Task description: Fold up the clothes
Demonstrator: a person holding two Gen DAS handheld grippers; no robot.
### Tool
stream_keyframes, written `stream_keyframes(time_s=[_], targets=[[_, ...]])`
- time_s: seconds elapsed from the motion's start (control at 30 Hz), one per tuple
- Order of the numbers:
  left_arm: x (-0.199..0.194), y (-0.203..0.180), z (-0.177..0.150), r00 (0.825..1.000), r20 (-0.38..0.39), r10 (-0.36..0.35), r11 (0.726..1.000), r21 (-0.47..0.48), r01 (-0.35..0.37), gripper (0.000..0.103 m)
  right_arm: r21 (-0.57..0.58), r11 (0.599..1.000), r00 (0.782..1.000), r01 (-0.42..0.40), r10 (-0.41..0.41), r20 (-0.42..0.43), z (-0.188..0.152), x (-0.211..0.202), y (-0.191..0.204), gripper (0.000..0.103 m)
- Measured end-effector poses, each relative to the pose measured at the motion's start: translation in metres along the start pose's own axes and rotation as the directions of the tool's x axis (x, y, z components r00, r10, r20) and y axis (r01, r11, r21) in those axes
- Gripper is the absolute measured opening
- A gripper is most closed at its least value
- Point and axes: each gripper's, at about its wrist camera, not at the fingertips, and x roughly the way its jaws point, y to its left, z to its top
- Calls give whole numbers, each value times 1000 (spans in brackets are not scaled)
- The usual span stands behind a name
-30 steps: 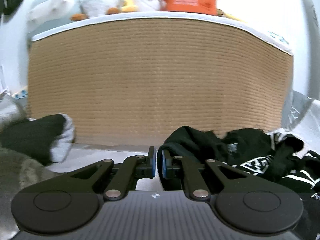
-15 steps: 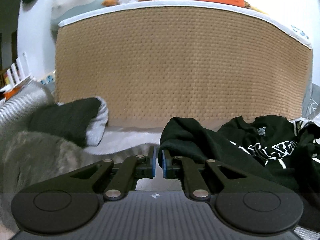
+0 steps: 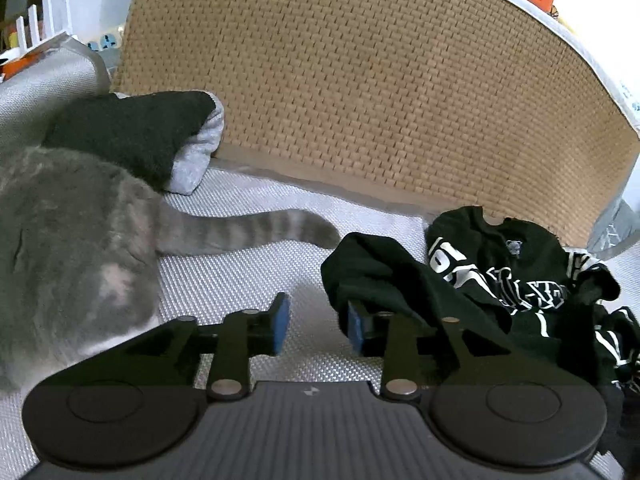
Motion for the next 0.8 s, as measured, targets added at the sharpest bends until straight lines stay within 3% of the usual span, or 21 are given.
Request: stream_keyframes(time_s=[0.2, 0.37, 0.6, 0.7, 0.8], targets=[[-5, 5, 0, 999, -29, -29, 999, 32, 30, 49, -17, 1000, 1000, 6, -6, 3, 0, 0, 3, 16], [-4, -3, -6, 997, -77, -20, 990, 140, 30, 49, -10, 1000, 1000, 6, -6, -2, 0, 1, 2, 17], [-12, 16, -2, 987, -136, -90, 981, 160, 111, 55, -34, 999, 1000, 11, -11, 2, 0, 0, 4, 17], [-12, 11, -6, 974, -205, -100, 964, 223, 146, 54, -32, 999, 1000, 12, -12, -2, 0, 1, 4, 17], [-20, 3, -13, 976, -211, -51, 933, 338, 122, 53, -46, 999, 1000, 15, -15, -1, 0, 0, 7, 17]])
